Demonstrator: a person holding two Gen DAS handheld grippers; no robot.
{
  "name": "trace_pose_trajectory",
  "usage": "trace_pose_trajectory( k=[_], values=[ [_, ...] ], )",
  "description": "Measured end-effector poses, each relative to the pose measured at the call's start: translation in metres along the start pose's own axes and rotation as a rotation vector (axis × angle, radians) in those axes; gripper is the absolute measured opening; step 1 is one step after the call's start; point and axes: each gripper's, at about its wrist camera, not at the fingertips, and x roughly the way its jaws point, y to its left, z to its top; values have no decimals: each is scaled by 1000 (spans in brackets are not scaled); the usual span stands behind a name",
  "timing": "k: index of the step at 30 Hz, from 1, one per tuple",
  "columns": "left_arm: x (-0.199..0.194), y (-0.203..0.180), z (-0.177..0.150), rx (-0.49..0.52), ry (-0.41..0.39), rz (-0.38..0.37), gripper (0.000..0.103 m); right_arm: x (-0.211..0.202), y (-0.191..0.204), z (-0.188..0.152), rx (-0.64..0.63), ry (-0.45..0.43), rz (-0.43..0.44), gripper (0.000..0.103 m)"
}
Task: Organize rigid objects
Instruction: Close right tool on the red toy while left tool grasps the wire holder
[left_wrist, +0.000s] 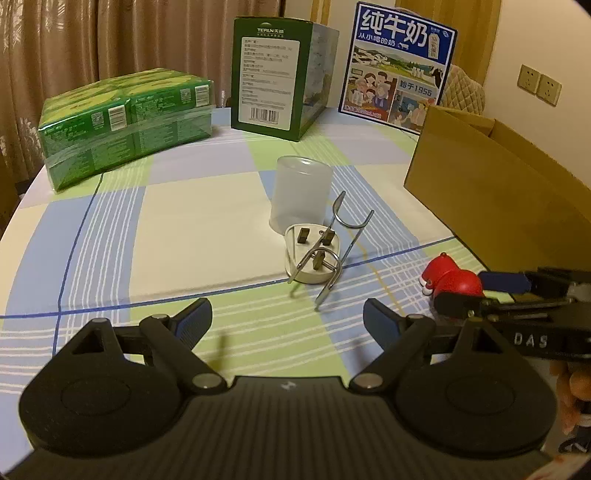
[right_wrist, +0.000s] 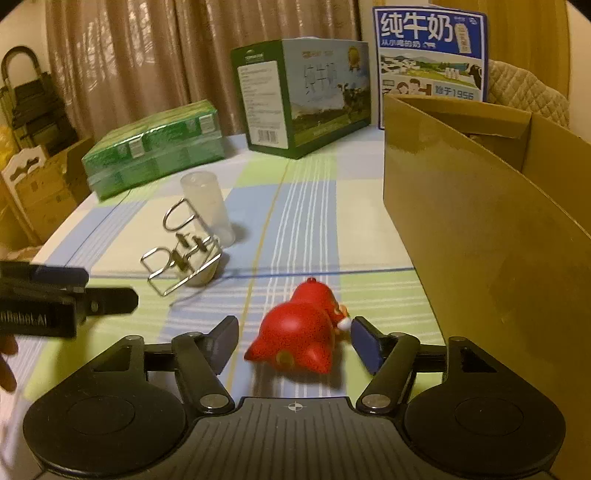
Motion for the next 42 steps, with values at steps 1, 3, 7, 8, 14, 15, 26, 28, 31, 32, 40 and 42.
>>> trace_pose_trajectory(
  k=[1,3,7,8,14,15,26,28,31,32,40,42],
  values=[
    [1,0,0,4,0,0,86,2,1,1,0,0,-4,66],
    [2,-1,0,9,-3,-7,86,8,2,3,-3,3,-22,66],
    [6,-4,0,29,-4,-9,86,17,-2,4,7,21,-24,66],
    [7,-4,0,34,-2,-9,86,19,-2,5,4,23,-26,66],
    [14,-13,2,58,-12,-25,86,20,-8,4,11,30,-24,56],
    [15,-14,2,60,-15,-28,86,19,-8,4,12,28,-24,55],
    [31,-30,9,162,-45,2,69,9,-16,-2,33,32,-18,55],
    [35,-32,9,183,-42,7,60,8,-17,-2,36,34,-16,55],
    [40,-36,9,216,-46,22,48,7,-17,-1,37,33,-17,55],
    [40,-37,9,227,-47,29,45,7,-17,-1,38,33,-17,55],
    [42,-40,10,260,-32,52,27,8,-18,-1,41,34,-17,55],
    [40,-40,12,249,-41,53,27,7,-18,-1,41,31,-18,55]
  ],
)
